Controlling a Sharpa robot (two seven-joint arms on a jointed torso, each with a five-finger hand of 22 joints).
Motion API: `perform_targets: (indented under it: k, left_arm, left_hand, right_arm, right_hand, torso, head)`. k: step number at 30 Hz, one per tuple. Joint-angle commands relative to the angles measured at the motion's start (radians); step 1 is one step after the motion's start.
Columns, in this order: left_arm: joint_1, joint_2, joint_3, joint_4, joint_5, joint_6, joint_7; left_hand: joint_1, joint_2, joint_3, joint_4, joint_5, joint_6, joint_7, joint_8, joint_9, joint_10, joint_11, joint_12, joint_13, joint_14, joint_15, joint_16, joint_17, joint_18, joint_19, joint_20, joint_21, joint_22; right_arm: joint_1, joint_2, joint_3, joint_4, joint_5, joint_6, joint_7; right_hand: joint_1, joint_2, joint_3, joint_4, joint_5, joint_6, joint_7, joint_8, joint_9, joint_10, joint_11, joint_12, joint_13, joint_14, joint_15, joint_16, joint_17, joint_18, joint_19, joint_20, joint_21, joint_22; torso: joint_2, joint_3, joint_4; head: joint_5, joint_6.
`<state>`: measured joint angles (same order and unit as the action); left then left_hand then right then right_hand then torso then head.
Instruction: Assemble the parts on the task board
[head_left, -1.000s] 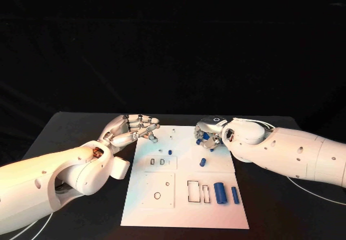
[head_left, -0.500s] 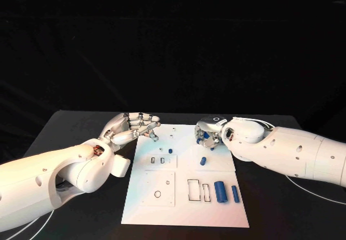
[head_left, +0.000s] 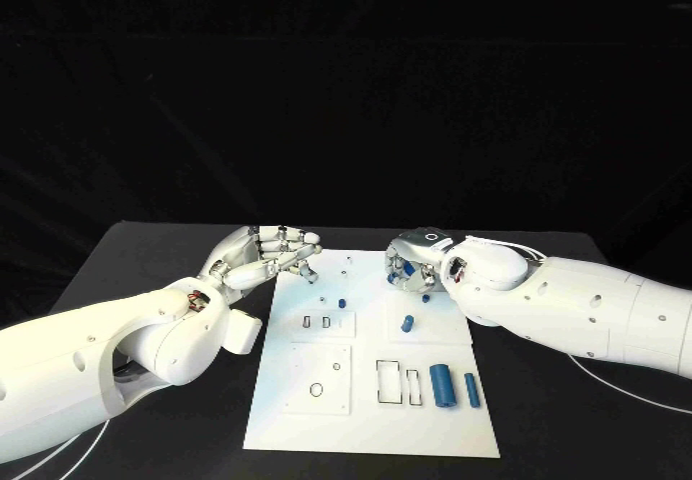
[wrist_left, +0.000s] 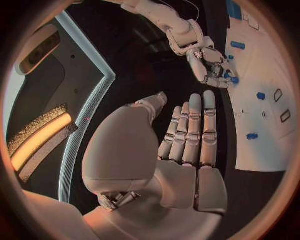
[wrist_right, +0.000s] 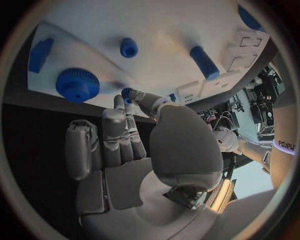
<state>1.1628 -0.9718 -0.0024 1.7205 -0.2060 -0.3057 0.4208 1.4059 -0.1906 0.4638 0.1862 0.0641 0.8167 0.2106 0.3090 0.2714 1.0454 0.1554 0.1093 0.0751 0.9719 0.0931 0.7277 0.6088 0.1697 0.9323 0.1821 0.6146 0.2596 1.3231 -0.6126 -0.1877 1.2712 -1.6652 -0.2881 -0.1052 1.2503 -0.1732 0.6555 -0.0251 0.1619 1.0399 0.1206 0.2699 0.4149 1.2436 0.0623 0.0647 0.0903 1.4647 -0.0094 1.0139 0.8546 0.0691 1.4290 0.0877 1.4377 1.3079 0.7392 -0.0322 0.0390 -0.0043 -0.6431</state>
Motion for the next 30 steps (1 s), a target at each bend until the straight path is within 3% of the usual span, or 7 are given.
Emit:
perform_targets:
  k: [1, 5, 12, 19, 30]
  left_arm:
    - [0.002, 0.002, 0.001, -0.001, 0.007, 0.019, 0.004]
    - [0.002, 0.004, 0.001, -0.004, 0.008, 0.02, 0.004]
    - [0.004, 0.006, 0.001, -0.005, 0.009, 0.021, 0.003]
    - [0.01, 0.012, 0.001, -0.007, 0.009, 0.023, 0.003]
    - [0.025, 0.017, 0.001, -0.006, 0.009, 0.024, 0.001]
  left_hand:
    - [-0.007, 0.006, 0.005, 0.0, -0.005, -0.007, 0.007, -0.007, 0.002, -0.009, 0.003, -0.006, -0.001, -0.01, -0.001, 0.001, -0.001, 0.007, -0.006, 0.002, 0.005, 0.002]
    - [-0.007, 0.006, 0.005, 0.0, -0.005, -0.007, 0.007, -0.007, 0.002, -0.009, 0.003, -0.006, -0.001, -0.01, -0.001, 0.001, -0.001, 0.007, -0.006, 0.002, 0.005, 0.002]
    - [-0.007, 0.006, 0.005, 0.0, -0.005, -0.007, 0.007, -0.007, 0.002, -0.009, 0.003, -0.006, -0.001, -0.01, -0.001, 0.001, -0.001, 0.007, -0.006, 0.002, 0.005, 0.002]
    - [-0.007, 0.006, 0.005, 0.0, -0.005, -0.007, 0.007, -0.007, 0.002, -0.009, 0.003, -0.006, -0.001, -0.01, -0.001, 0.001, -0.001, 0.007, -0.006, 0.002, 0.005, 0.002]
    - [-0.007, 0.006, 0.005, 0.0, -0.005, -0.007, 0.007, -0.007, 0.002, -0.009, 0.003, -0.006, -0.001, -0.01, -0.001, 0.001, -0.001, 0.007, -0.006, 0.002, 0.005, 0.002]
  right_arm:
    - [0.003, 0.016, 0.002, -0.005, -0.013, -0.096, -0.023]
    - [0.005, 0.041, 0.003, -0.026, -0.018, -0.125, -0.038]
    - [0.008, 0.086, 0.006, -0.059, -0.019, -0.148, -0.045]
    - [0.009, 0.132, 0.007, -0.096, -0.014, -0.153, -0.043]
    - [0.008, 0.191, 0.007, -0.164, -0.002, -0.15, -0.041]
  right_hand:
    - [0.001, 0.003, 0.004, -0.004, -0.009, 0.002, 0.001, 0.005, 0.012, 0.008, 0.001, 0.002, -0.001, -0.001, -0.005, -0.01, -0.02, -0.015, -0.002, -0.002, -0.003, 0.02]
    - [0.001, 0.002, 0.004, -0.003, -0.01, 0.001, 0.002, 0.005, 0.013, 0.008, 0.002, 0.002, -0.001, -0.003, -0.005, -0.015, -0.026, -0.016, 0.001, -0.001, 0.0, 0.025]
    - [0.0, 0.001, 0.004, -0.003, -0.01, 0.0, 0.002, 0.005, 0.014, 0.008, 0.002, 0.001, -0.001, -0.003, -0.006, -0.011, -0.021, -0.017, 0.004, -0.001, 0.002, 0.029]
    - [-0.003, -0.001, 0.003, -0.002, -0.01, -0.004, 0.004, 0.004, 0.016, 0.007, 0.003, 0.0, -0.001, -0.003, -0.006, -0.004, -0.015, -0.018, 0.007, 0.0, 0.006, 0.036]
    - [-0.009, -0.003, 0.004, 0.002, -0.012, -0.013, 0.007, 0.001, 0.02, 0.002, 0.005, -0.002, -0.002, -0.002, -0.004, 0.001, -0.014, -0.018, 0.006, 0.002, 0.004, 0.034]
  torso:
    - [-0.001, -0.0008, 0.0009]
    - [0.001, -0.0014, 0.0039]
    - [0.003, -0.0016, 0.0011]
    - [0.004, -0.0014, 0.0021]
    - [0.015, -0.0095, 0.0144]
  head:
    - [0.0, 0.004]
    - [0.0, 0.006]
    - [0.004, 0.005]
    - [0.008, 0.005]
    - [0.004, 0.018]
